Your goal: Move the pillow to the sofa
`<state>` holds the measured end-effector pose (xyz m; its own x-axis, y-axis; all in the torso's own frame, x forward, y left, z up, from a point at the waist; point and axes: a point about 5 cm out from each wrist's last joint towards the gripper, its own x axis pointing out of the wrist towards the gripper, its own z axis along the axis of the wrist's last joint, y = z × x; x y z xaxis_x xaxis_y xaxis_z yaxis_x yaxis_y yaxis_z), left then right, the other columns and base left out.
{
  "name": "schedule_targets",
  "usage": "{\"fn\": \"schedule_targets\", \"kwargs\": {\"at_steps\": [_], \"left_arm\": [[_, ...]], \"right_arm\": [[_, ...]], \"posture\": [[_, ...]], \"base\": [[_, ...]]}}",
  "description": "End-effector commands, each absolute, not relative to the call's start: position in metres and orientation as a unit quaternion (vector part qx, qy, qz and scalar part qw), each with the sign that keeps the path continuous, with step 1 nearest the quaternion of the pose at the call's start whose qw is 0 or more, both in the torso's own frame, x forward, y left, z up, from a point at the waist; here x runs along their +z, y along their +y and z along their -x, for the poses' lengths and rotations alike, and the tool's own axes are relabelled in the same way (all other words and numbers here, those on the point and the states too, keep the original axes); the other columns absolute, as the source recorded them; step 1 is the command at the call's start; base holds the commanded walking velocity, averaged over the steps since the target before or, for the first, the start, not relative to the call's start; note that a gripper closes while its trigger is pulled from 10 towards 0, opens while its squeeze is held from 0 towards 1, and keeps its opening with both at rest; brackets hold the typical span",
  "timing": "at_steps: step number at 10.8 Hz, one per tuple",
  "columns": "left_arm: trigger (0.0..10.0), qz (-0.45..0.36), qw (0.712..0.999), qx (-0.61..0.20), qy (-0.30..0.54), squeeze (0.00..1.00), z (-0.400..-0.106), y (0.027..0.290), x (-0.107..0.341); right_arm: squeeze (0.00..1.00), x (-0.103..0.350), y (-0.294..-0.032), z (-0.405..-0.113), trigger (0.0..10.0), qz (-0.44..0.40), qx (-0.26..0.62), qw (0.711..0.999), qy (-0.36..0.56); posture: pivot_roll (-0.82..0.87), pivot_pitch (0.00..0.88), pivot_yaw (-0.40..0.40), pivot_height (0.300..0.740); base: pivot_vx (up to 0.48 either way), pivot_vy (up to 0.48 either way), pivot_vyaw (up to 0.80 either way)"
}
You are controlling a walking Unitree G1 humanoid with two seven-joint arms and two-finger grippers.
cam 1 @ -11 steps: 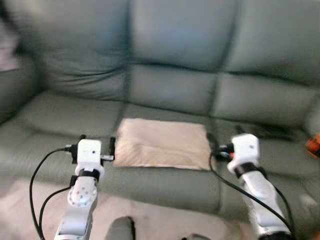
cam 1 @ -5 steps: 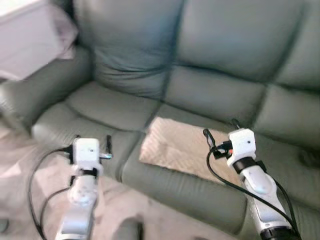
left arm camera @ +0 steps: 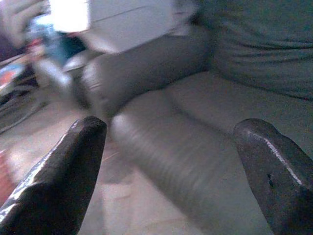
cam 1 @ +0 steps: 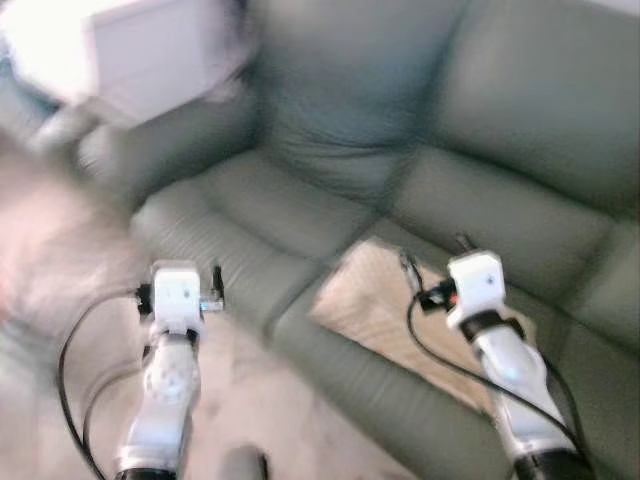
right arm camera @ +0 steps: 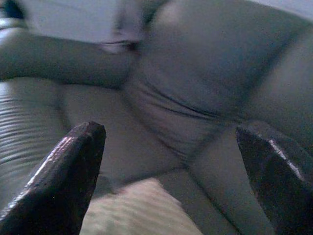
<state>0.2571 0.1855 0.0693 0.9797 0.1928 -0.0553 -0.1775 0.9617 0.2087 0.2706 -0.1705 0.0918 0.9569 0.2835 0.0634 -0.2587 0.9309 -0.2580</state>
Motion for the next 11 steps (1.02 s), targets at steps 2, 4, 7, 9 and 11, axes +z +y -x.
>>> {"fn": "schedule_targets", "kwargs": {"at_steps": [2, 4, 7, 9, 11], "left_arm": [[10.0, -0.104, 0.988, 0.104, 0.043, 0.00, -0.2558, 0.1885, 0.0669], [10.0, -0.107, 0.987, 0.108, 0.046, 0.00, -0.2544, 0.1890, 0.0650], [10.0, -0.107, 0.988, 0.102, 0.051, 0.00, -0.2524, 0.1891, 0.0623], [10.0, -0.110, 0.988, 0.099, 0.051, 0.00, -0.2526, 0.1897, 0.0626], [10.0, -0.120, 0.987, 0.093, 0.049, 0.00, -0.2533, 0.1905, 0.0640]], "right_arm": [[0.00, 0.0934, -0.1678, -0.2714, 10.0, 0.127, 0.149, 0.979, -0.054], [0.00, 0.0946, -0.1644, -0.2735, 10.0, 0.121, 0.153, 0.979, -0.058], [0.00, 0.0911, -0.1631, -0.2713, 10.0, 0.114, 0.149, 0.981, -0.054], [0.00, 0.0893, -0.1629, -0.2714, 10.0, 0.103, 0.136, 0.984, -0.050], [0.00, 0.0875, -0.1669, -0.2712, 10.0, 0.109, 0.125, 0.985, -0.048]], "posture": [[-0.04, 0.072, -0.033, 0.740], [-0.04, 0.075, -0.031, 0.740], [-0.04, 0.081, -0.024, 0.740], [-0.04, 0.084, -0.021, 0.740], [-0.04, 0.088, -0.009, 0.740]], "base": [[0.000, 0.000, 0.77], [0.000, 0.000, 0.77], [0.000, 0.000, 0.77], [0.000, 0.000, 0.77], [0.000, 0.000, 0.77]]}}
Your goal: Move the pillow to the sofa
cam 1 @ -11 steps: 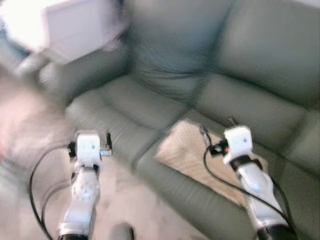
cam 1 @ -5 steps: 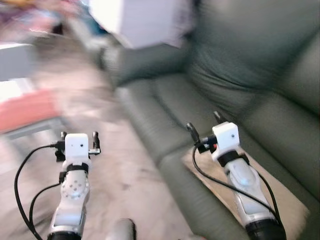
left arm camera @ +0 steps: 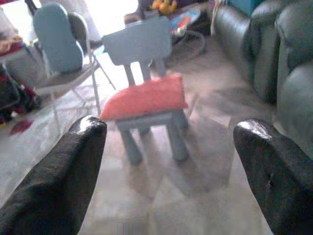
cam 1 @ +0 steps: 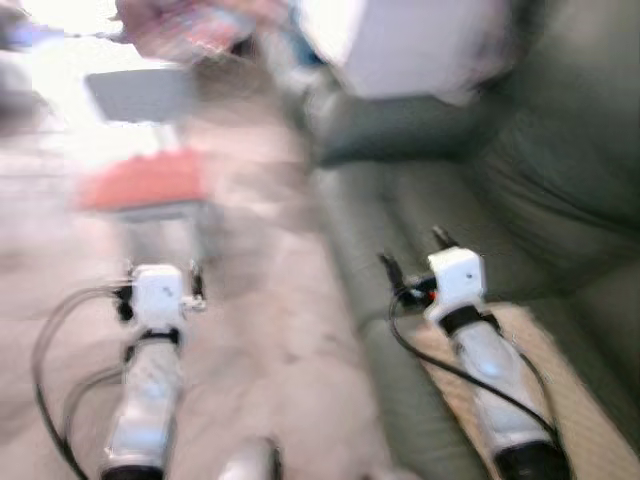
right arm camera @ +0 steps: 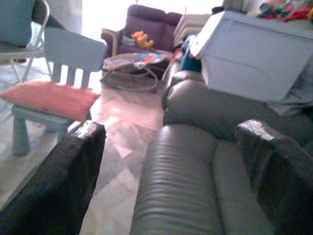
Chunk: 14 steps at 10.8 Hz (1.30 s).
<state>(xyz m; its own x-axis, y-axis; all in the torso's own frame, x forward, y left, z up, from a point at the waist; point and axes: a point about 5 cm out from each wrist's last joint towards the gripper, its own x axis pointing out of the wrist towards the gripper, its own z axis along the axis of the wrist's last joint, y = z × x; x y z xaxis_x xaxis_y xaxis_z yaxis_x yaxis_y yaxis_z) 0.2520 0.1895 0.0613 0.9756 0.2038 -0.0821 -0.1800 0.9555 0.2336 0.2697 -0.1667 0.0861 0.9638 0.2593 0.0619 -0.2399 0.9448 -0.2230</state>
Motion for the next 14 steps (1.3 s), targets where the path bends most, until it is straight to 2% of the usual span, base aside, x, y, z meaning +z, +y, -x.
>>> {"fn": "schedule_targets", "kwargs": {"at_steps": [1, 6, 14], "left_arm": [[10.0, -0.124, 0.987, 0.089, 0.047, 0.00, -0.2537, 0.1913, 0.0652], [10.0, -0.130, 0.987, 0.078, 0.043, 0.00, -0.2560, 0.1931, 0.0694], [10.0, -0.118, 0.987, 0.088, 0.065, 0.00, -0.2538, 0.1901, 0.0629]], "right_arm": [[0.00, 0.0854, -0.1706, -0.2710, 10.0, 0.103, 0.112, 0.987, -0.043], [0.00, 0.0782, -0.1674, -0.2695, 10.0, 0.085, 0.095, 0.991, -0.035], [0.00, 0.0802, -0.1694, -0.2727, 10.0, 0.072, 0.094, 0.992, -0.035]], "posture": [[-0.04, 0.090, 0.001, 0.740], [-0.03, 0.090, 0.013, 0.740], [-0.03, 0.096, -0.002, 0.740]], "base": [[0.000, 0.000, 0.77], [0.000, 0.000, 0.77], [0.000, 0.461, 0.00]]}}
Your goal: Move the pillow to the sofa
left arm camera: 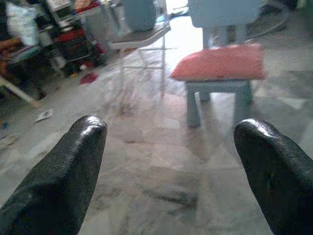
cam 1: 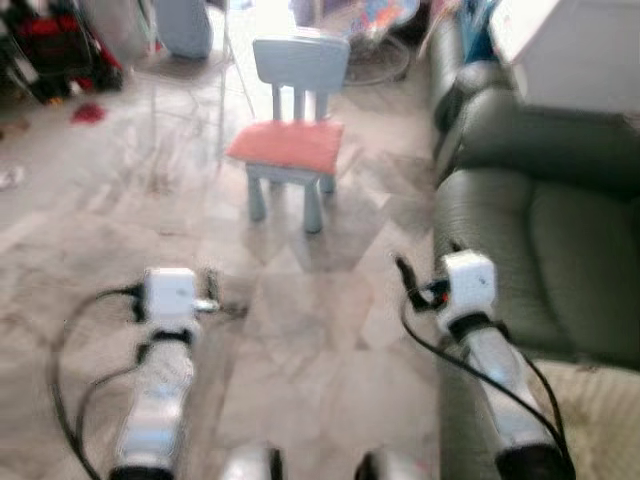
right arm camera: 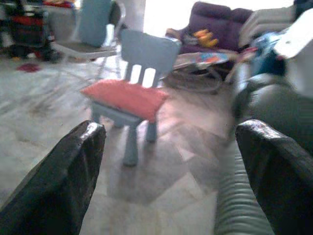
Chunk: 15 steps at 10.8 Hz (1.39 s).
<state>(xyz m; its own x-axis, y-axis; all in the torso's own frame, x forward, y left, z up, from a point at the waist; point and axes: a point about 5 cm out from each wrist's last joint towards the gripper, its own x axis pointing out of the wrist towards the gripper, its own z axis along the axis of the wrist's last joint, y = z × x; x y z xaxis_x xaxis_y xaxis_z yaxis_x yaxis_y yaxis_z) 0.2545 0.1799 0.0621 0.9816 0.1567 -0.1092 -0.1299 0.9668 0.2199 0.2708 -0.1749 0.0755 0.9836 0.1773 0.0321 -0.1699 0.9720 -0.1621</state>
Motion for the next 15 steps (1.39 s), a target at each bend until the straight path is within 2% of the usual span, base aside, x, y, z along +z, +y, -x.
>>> {"fn": "schedule_targets", "kwargs": {"at_steps": [1, 9, 12, 15], "left_arm": [[10.0, -0.117, 0.987, 0.087, 0.065, 0.00, -0.2539, 0.1897, 0.0629], [10.0, -0.097, 0.990, 0.080, 0.061, 0.00, -0.2604, 0.1892, 0.0642], [10.0, -0.091, 0.994, 0.048, 0.042, 0.00, -0.2589, 0.1849, 0.0686], [10.0, -0.092, 0.994, 0.044, 0.042, 0.00, -0.2580, 0.1843, 0.0679]], "right_arm": [[0.00, 0.0805, -0.1700, -0.2729, 10.0, 0.072, 0.093, 0.992, -0.036], [0.00, 0.0799, -0.1716, -0.2747, 10.0, 0.067, 0.083, 0.994, -0.030], [0.00, 0.0802, -0.1711, -0.2759, 10.0, 0.069, 0.081, 0.994, -0.030], [0.00, 0.0799, -0.1703, -0.2759, 10.0, 0.068, 0.082, 0.994, -0.029]], "posture": [[-0.03, 0.096, -0.005, 0.740], [-0.02, 0.099, -0.021, 0.740], [-0.02, 0.101, -0.025, 0.740], [-0.03, 0.105, -0.027, 0.740]], "base": [[0.000, 0.480, 0.00], [0.000, 0.480, -0.05], [0.000, 0.000, 0.00], [0.324, 0.214, 0.00]]}}
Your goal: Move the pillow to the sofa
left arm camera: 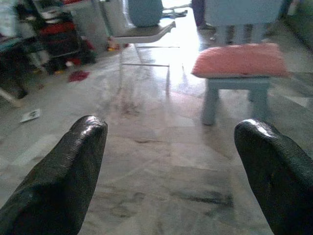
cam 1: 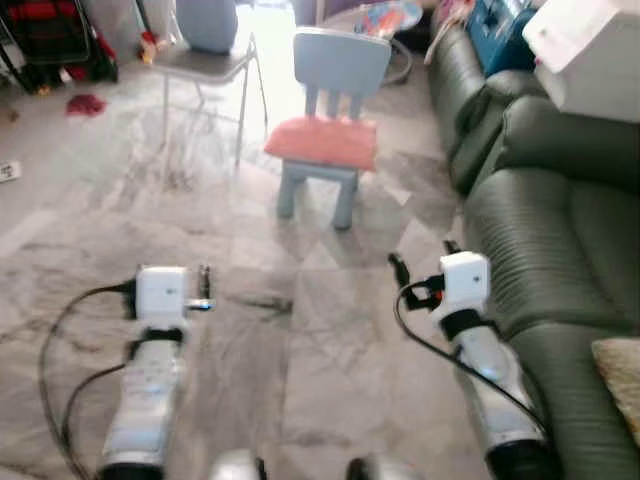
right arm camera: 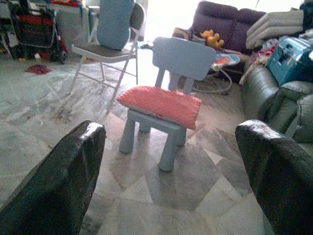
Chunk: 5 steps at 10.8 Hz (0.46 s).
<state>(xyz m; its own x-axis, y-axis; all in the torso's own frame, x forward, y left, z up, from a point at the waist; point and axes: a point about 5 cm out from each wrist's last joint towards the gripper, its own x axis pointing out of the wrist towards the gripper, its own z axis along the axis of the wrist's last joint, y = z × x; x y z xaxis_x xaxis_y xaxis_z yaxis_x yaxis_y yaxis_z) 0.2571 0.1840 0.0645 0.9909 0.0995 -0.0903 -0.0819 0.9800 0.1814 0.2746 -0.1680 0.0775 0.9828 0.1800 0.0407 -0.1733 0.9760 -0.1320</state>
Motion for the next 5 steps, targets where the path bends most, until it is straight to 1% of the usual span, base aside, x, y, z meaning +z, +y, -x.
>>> {"fn": "schedule_targets", "kwargs": {"at_steps": [1, 5], "left_arm": [[10.0, -0.089, 0.994, 0.043, 0.043, 0.00, -0.2580, 0.1837, 0.0677], [10.0, -0.091, 0.994, 0.041, 0.045, 0.00, -0.2579, 0.1835, 0.0668]], "right_arm": [[0.00, 0.0800, -0.1702, -0.2756, 10.0, 0.068, 0.082, 0.994, -0.029], [0.00, 0.0811, -0.1705, -0.2757, 10.0, 0.062, 0.086, 0.994, -0.028]], "posture": [[-0.03, 0.104, -0.028, 0.740], [-0.03, 0.106, -0.034, 0.740]], "base": [[0.356, 0.319, 0.00], [0.357, 0.322, 0.00]]}}
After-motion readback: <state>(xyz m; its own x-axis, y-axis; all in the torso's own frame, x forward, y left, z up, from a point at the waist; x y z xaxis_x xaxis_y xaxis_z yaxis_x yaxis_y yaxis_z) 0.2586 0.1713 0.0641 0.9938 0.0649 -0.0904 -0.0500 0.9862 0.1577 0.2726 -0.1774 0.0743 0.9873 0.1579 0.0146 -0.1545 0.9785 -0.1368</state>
